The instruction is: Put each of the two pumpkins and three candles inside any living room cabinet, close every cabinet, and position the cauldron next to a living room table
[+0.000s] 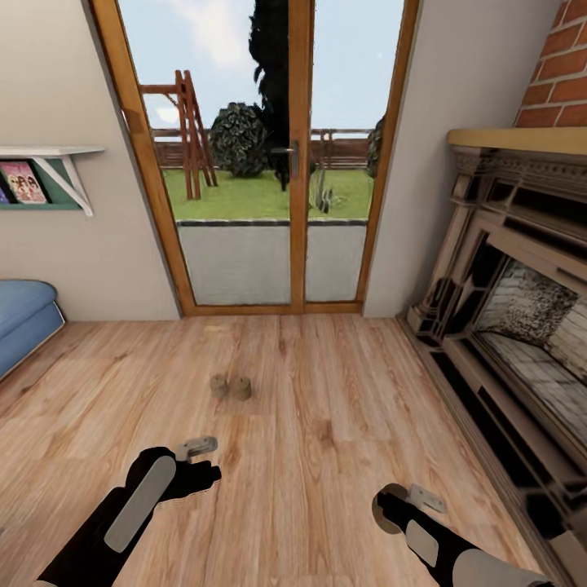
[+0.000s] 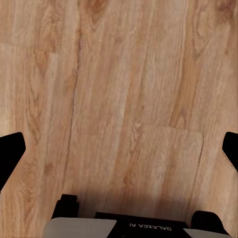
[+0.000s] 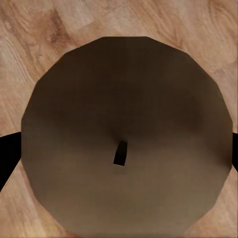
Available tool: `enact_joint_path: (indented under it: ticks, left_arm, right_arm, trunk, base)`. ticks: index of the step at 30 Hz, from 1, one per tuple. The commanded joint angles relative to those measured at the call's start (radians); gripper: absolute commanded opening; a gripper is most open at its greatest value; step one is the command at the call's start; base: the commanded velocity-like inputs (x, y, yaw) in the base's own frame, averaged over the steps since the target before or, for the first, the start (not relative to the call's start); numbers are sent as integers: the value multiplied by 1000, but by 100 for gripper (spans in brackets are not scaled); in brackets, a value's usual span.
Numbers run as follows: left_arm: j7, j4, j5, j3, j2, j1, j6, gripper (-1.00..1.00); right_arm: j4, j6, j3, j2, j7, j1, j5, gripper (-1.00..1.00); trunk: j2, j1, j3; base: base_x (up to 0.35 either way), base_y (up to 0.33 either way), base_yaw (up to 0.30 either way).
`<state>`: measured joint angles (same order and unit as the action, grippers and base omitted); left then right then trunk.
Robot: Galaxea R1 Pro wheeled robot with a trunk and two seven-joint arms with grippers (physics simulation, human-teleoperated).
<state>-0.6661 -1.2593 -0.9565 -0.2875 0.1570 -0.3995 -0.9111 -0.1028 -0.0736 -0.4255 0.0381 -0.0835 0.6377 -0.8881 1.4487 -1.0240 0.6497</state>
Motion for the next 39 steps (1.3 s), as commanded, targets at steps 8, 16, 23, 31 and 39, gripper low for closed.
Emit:
enact_joint_path:
  ticks: [8,16,23,31,39]
  left_arm:
    - [-10,-1,-10,0,1,-1,0,100]
    - [-10,-1,-10,1,1,-1,0,100]
    - [-10,-1,-10,5,1,-1,2,100]
    - [-10,0,-14,5,1,-1,28,100]
    - [-10,69,-12,9,7,-2,93,100]
  right_arm:
    - [-2,-2,-9,0,-4,0,-8,-100]
    - [-2,-2,-9,0,-4,0,-8,-100]
    - [-2,-2,-9,0,-4,0,-8,-100]
    - [-2,-2,-9,0,-3,0,-8,-100]
    - [-2,-2,-9,0,-3,0,-8,-100]
  trunk:
    - [0,-1,1]
    - [0,-1,1]
    - [0,-1,1]
    - [0,-1,1]
    - [0,-1,1]
  base:
    - [340,0,0]
    - [340,0,0]
    - [340,0,0]
    - [340,0,0]
    - [333,0,0]
